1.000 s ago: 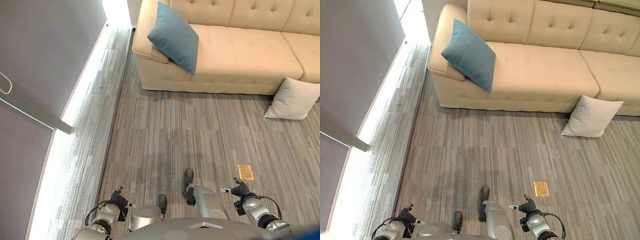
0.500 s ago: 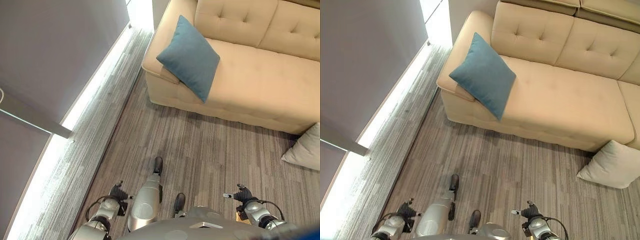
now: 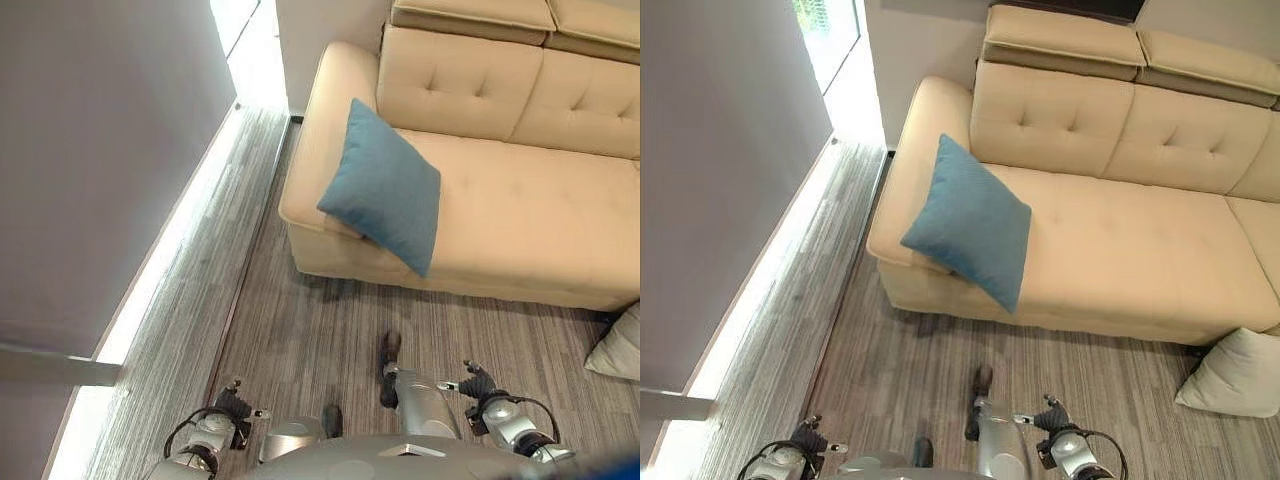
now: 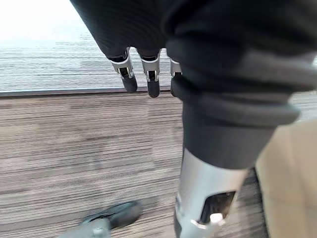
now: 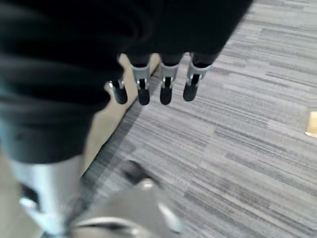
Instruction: Pick up all the scattered cushions and arrange them neatly on the sofa.
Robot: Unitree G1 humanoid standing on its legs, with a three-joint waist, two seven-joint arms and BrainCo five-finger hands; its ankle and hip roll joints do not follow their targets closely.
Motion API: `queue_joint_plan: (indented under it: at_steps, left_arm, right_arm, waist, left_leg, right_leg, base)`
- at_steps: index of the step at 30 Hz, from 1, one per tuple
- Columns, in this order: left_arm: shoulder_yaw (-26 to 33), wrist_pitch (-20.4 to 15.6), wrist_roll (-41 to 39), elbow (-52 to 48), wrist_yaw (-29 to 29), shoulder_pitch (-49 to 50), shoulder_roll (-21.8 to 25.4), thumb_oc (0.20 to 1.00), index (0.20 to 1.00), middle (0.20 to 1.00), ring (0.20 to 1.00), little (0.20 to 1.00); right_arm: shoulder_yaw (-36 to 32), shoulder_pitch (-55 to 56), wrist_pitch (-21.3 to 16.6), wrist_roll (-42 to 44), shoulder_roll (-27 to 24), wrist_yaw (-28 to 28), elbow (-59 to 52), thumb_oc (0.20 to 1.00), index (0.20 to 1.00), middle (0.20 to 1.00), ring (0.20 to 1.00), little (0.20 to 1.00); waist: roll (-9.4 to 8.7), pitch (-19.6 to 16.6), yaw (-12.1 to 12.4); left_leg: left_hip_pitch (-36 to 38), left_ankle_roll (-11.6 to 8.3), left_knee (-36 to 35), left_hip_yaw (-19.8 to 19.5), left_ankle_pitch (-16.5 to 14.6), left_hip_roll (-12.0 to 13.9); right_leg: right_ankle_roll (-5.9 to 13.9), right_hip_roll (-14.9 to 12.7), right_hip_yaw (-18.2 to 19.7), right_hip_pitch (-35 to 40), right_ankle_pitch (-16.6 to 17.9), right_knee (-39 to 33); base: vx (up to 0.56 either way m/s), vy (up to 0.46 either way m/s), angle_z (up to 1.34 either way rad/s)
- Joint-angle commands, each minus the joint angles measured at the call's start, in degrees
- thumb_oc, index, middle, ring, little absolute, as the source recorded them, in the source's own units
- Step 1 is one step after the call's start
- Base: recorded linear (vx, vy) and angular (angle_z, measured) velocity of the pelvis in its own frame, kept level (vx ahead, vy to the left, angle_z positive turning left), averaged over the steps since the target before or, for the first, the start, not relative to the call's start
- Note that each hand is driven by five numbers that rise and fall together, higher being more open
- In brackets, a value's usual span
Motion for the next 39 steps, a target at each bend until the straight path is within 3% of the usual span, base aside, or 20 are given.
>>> queue_joint_plan:
  at_steps: [1,4,5,7,9,10,11,12,15,20,24,26,30,31,34,39]
  left_arm:
    - [0.2,-1.3,-0.6,-1.0,0.1,-0.2,-0.2,1.0,1.0,1.0,1.0,1.0]
    - [-0.8,-1.4,-0.5,-1.6,-0.6,-0.4,-0.8,1.0,1.0,1.0,1.0,1.0]
    - [-1.4,-1.4,-0.7,-2.3,-0.8,-0.9,-1.0,1.0,1.0,1.0,1.0,1.0]
    - [-1.4,-1.3,-1.4,-2.7,-0.8,-1.4,-1.0,1.0,1.0,1.0,1.0,1.0]
    - [-1.2,-1.3,-2.3,-2.6,-0.7,-1.6,-1.2,1.0,1.0,1.0,1.0,1.0]
    - [-1.1,-1.4,-2.6,-2.8,-0.6,-1.6,-1.1,1.0,1.0,1.0,1.0,1.0]
    - [-0.6,-1.6,-3.3,-3.0,-0.1,-1.6,-0.9,1.0,1.0,1.0,1.0,1.0]
    - [-0.6,-1.6,-3.3,-3.0,-0.1,-1.6,-0.9,1.0,1.0,1.0,1.0,1.0]
    - [1.2,-1.5,-3.4,-2.4,0.6,-0.4,-0.3,1.0,1.0,1.0,1.0,1.0]
    - [2.4,-1.7,-3.9,-2.7,1.5,-0.2,0.6,1.0,1.0,1.0,1.0,1.0]
    - [6.2,-3.4,-8.9,-7.1,5.5,0.6,1.5,1.0,1.0,1.0,1.0,1.0]
    - [8.5,-5.3,-14.3,-18.5,7.1,2.2,2.1,1.0,1.0,1.0,1.0,1.0]
    - [8.2,-6.6,-15.7,-37.2,6.6,3.9,3.3,1.0,1.0,1.0,1.0,1.0]
    - [8.2,-6.5,-15.6,-37.3,6.6,4.0,3.2,1.0,1.0,1.0,1.0,1.0]
    - [5.3,-7.2,-16.7,-45.4,6.3,2.1,2.5,1.0,1.0,1.0,1.0,1.0]
    - [-1.2,-6.9,-13.4,-46.4,6.9,-4.4,2.3,1.0,1.0,1.0,1.0,1.0]
  right_arm:
    - [1.0,-2.0,-0.4,-0.7,-2.5,-0.6,1.1,1.0,1.0,1.0,1.0,1.0]
    - [-0.1,-0.8,-1.0,0.5,-2.7,-0.6,1.8,1.0,1.0,1.0,1.0,1.0]
    - [-0.1,-0.8,-1.2,1.3,-2.8,-0.8,2.2,1.0,1.0,1.0,1.0,1.0]
    - [-0.2,-1.0,-1.2,2.2,-2.8,-0.7,2.6,1.0,1.0,1.0,1.0,1.0]
    - [-0.4,-1.0,-1.7,2.9,-3.0,-1.2,2.8,1.0,1.0,1.0,1.0,1.0]
    - [-0.6,-0.9,-1.8,3.2,-3.1,-1.3,2.9,1.0,1.0,1.0,1.0,1.0]
    - [-1.1,-0.8,-1.8,3.3,-3.4,-1.6,3.0,1.0,1.0,1.0,1.0,1.0]
    - [-1.1,-0.8,-1.8,3.3,-3.4,-1.6,3.0,1.0,1.0,1.0,1.0,1.0]
    - [-1.7,-0.2,-2.0,3.3,-2.9,-1.7,3.1,1.0,1.0,1.0,1.0,1.0]
    - [-2.4,-0.4,-2.1,3.6,-2.8,-2.2,2.8,1.0,1.0,1.0,1.0,1.0]
    - [-5.8,-1.0,-3.2,5.8,-3.7,-4.9,-0.2,1.0,1.0,1.0,1.0,1.0]
    - [-8.8,-0.3,-4.1,7.5,-5.0,-6.4,-5.8,1.0,1.0,1.0,1.0,1.0]
    - [-11.0,1.0,-5.0,8.7,-7.0,-6.7,-14.1,1.0,1.0,1.0,1.0,1.0]
    - [-11.0,1.0,-5.0,8.7,-7.0,-6.7,-14.2,1.0,1.0,1.0,1.0,1.0]
    - [-11.1,-1.2,-5.5,13.1,-7.2,-6.0,-16.3,1.0,1.0,1.0,1.0,1.0]
    - [-8.7,-5.0,-5.3,13.9,-8.2,-7.2,-16.9,1.0,1.0,1.0,1.0,1.0]
  waist:
    - [-0.72,0.1,1.0]
    - [-0.74,-1.4,-0.4]
    - [-1.26,-0.8,-0.3]
    - [-1.7,-0.1,0.1]
    - [-2.65,0.4,1.2]
    - [-2.63,0.6,1.4]
    - [-2.06,0.9,1.9]
    - [-2.08,1.0,1.9]
    - [-1.68,-1.0,2.0]
    - [-1.4,-2.0,2.1]
    - [-0.65,-2.8,1.7]
    - [0.22,-2.9,0.8]
    - [2.34,-2.2,-0.5]
    - [2.35,-2.2,-0.5]
    - [4.89,-0.3,-1.9]
    - [8.21,1.8,-3.3]
  left_leg:
    - [-4.1,-1.52,4.9,-5.5,-2.7,3.2]
    - [-4.9,-5.17,10.5,-5.5,-1.9,5.5]
    - [-8.8,-6.5,18.0,-4.0,0.2,6.3]
    - [-12.2,-6.68,22.7,-3.1,0.9,6.6]
    - [-16.3,-5.55,18.6,-2.9,-1.4,5.0]
    - [-16.8,-5.62,16.7,-2.9,-0.6,4.8]
    - [-18.0,-6.09,12.4,-2.9,2.5,5.3]
    - [-17.9,-6.09,12.2,-2.8,2.6,5.3]
    - [-14.1,-5.54,6.3,-2.8,3.9,5.7]
    - [-10.7,-4.9,3.2,-1.7,4.1,5.8]
    - [-8.1,-4.57,0.6,-0.5,4.0,5.8]
    - [-7.1,-4.59,-0.6,0.1,4.0,5.9]
    - [-7.2,-4.73,-1.0,0.8,3.9,6.0]
    - [-7.2,-4.73,-1.0,0.8,3.8,6.1]
    - [-9.1,-4.87,-1.0,1.2,4.5,5.8]
    - [-14.0,-5.2,-1.0,1.7,6.2,5.3]
  right_leg:
    - [0.81,1.1,1.9,9.7,3.2,-2.0]
    - [-0.91,3.0,1.0,14.3,2.8,-6.2]
    - [-1.9,3.2,0.8,16.7,2.2,-8.1]
    - [-2.75,3.3,1.0,18.5,1.3,-9.2]
    - [-2.43,3.0,1.5,20.5,0.3,-10.4]
    - [-2.33,3.1,1.6,20.9,0.1,-10.5]
    - [-2.19,3.7,1.6,21.5,-0.2,-10.6]
    - [-2.19,3.7,1.6,21.6,-0.2,-10.6]
    - [-1.9,4.1,2.7,22.9,-0.7,-10.8]
    - [-1.38,3.7,3.5,23.7,-0.7,-10.8]
    - [-0.75,3.5,4.3,24.1,-0.6,-11.0]
    - [-0.45,3.4,4.6,24.2,-0.9,-11.0]
    - [-0.09,2.9,4.8,23.7,-1.0,-11.0]
    - [-0.09,2.9,4.8,23.7,-1.0,-11.0]
    - [0.11,2.4,4.9,21.4,-0.5,-11.0]
    - [0.01,1.8,4.9,16.4,0.7,-11.0]
  base:
    - [0.38,-0.203,0.37]
    - [0.32,-0.23,0.69]
    - [0.15,-0.179,0.74]
    - [0.1,-0.1,0.01]
    - [0.15,-0.028,-0.16]
    - [0.17,0.036,-0.09]
    - [0.1,0.044,-0.15]
    - [0.16,0.11,-0.22]
    - [0.18,0.13,-0.37]
    - [0.08,0.073,-0.08]
    - [0.07,0.043,-0.17]
    - [0.02,-0.005,-0.17]
    - [-0.02,-0.006,-0.03]
    - [-0.04,-0.007,-0.03]
    - [-0.12,0.017,-0.15]
    - [-0.15,0.036,-0.07]
